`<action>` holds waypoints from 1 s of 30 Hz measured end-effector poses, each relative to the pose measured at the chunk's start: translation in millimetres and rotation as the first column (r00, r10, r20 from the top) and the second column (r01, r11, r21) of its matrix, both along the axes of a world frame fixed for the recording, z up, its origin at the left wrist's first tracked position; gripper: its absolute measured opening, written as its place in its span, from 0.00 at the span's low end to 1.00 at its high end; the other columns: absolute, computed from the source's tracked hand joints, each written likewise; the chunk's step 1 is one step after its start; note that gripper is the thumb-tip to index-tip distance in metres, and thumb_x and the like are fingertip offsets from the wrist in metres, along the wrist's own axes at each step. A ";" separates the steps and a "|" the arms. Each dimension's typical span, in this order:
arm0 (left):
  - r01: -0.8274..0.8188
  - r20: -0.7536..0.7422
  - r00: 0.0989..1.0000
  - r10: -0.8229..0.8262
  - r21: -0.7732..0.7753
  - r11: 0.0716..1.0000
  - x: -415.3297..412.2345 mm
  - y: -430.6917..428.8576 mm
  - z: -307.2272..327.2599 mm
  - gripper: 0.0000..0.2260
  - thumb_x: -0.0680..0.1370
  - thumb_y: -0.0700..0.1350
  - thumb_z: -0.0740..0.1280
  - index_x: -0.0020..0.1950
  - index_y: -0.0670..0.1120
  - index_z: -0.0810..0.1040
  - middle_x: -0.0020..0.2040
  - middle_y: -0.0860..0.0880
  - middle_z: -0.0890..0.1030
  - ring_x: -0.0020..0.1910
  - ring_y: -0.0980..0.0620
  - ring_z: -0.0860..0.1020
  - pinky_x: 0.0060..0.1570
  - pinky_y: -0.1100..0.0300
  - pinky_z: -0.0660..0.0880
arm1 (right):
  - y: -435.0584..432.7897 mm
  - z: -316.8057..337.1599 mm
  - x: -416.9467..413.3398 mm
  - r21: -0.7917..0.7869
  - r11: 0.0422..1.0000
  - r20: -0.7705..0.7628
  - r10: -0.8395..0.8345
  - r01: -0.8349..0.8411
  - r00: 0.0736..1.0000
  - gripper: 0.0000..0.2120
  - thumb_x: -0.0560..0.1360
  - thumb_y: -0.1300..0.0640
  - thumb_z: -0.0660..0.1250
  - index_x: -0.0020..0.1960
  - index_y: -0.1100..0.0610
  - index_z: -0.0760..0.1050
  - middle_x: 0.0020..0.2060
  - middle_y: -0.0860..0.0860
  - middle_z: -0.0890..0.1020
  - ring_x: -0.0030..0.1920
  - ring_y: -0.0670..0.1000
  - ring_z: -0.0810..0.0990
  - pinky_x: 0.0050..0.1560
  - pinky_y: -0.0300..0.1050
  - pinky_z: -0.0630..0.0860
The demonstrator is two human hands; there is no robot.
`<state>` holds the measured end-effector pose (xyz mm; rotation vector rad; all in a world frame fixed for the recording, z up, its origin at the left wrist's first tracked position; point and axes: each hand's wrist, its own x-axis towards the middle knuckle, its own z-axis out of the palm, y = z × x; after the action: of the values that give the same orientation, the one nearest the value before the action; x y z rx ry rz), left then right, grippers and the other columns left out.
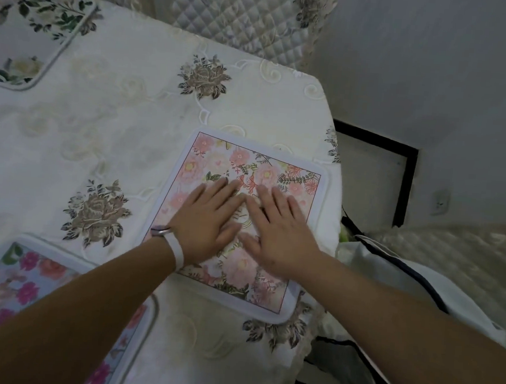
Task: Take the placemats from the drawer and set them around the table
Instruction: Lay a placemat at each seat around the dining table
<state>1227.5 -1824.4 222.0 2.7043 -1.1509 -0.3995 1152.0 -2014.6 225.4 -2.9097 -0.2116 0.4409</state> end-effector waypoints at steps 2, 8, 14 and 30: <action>-0.016 -0.037 0.999 0.015 -0.043 0.999 17.5 -16.4 -1.2 0.29 0.81 0.59 0.46 0.80 0.47 0.53 0.80 0.50 0.52 0.79 0.54 0.47 0.77 0.50 0.46 | 5.5 -3.1 23.9 -0.017 1.000 0.023 -0.002 0.002 1.000 0.38 0.79 0.35 0.41 0.80 0.57 0.42 0.80 0.54 0.43 0.79 0.55 0.39 0.77 0.58 0.40; -0.056 0.027 0.998 0.057 -0.020 0.998 66.6 -36.3 -8.1 0.28 0.82 0.55 0.47 0.80 0.46 0.52 0.81 0.49 0.53 0.79 0.52 0.49 0.77 0.51 0.45 | -0.5 -10.2 78.0 -0.021 0.998 0.052 -0.050 0.051 0.997 0.42 0.77 0.33 0.46 0.80 0.59 0.42 0.80 0.56 0.44 0.79 0.55 0.41 0.77 0.57 0.41; -0.070 0.063 0.996 0.068 0.032 0.997 93.5 -43.8 -8.0 0.31 0.79 0.59 0.46 0.80 0.49 0.52 0.81 0.51 0.51 0.79 0.50 0.48 0.76 0.46 0.47 | -12.9 -12.8 99.5 0.018 0.996 0.099 -0.091 0.090 0.991 0.41 0.76 0.34 0.48 0.80 0.58 0.43 0.80 0.54 0.45 0.79 0.53 0.42 0.77 0.55 0.41; -0.345 0.059 0.938 0.341 0.067 0.936 71.1 22.5 -6.5 0.31 0.82 0.62 0.47 0.81 0.48 0.46 0.81 0.47 0.46 0.79 0.46 0.45 0.76 0.46 0.47 | -64.5 -8.1 58.7 -0.051 0.942 0.066 -0.328 0.331 0.942 0.40 0.79 0.34 0.42 0.80 0.59 0.40 0.80 0.56 0.43 0.79 0.55 0.40 0.77 0.53 0.40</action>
<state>1298.6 -1802.0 215.5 2.9172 -0.6603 -0.3325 1210.7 -2079.2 217.3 -2.9375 0.2854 0.3134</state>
